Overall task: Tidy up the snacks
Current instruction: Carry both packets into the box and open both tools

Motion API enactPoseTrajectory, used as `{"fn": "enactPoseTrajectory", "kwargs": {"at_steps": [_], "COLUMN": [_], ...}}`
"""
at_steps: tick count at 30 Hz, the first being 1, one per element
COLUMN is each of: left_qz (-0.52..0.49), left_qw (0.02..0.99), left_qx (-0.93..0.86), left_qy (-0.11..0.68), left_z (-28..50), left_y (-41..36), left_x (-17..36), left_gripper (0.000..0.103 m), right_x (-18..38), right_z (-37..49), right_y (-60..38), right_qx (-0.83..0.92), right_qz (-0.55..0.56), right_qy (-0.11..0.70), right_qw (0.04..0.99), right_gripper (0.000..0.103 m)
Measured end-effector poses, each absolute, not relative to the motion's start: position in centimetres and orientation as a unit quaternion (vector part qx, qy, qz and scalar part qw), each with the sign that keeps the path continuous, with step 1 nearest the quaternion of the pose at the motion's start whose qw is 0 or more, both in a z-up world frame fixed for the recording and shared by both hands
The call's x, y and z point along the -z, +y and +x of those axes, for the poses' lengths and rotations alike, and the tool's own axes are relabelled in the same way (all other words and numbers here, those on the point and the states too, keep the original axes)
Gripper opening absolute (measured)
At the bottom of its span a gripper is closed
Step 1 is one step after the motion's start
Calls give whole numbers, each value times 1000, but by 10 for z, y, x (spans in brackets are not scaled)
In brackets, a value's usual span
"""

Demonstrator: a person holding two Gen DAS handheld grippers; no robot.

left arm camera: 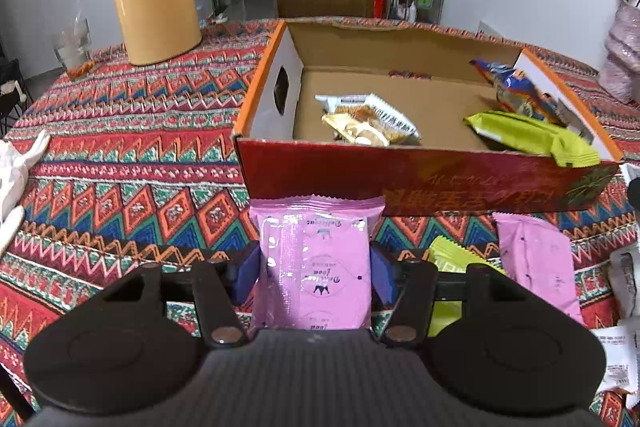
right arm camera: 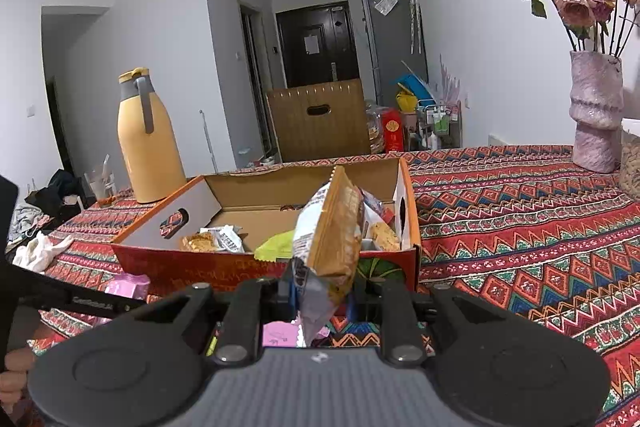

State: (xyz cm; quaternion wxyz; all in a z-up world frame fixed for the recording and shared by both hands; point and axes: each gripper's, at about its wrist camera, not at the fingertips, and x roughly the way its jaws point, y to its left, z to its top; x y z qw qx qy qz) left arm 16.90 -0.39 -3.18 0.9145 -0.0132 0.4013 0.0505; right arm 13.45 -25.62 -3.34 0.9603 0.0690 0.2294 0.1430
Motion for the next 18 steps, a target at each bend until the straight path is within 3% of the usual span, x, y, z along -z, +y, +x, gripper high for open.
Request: {"fn": "enactPoseTrajectory", "kwargs": {"at_steps": [18], "left_qz": [-15], "left_qw": [936], "left_qx": [-53], "left_qy": [348], "left_z": [149], "left_y": [-10], "left_x": [-11], "left_gripper": [58], "right_x": [5], "right_z": [130], "right_y": [-242], "right_qx": [-158], "right_qz": [57], "right_qy": [208], "right_qw": [964], "right_gripper": [21]}}
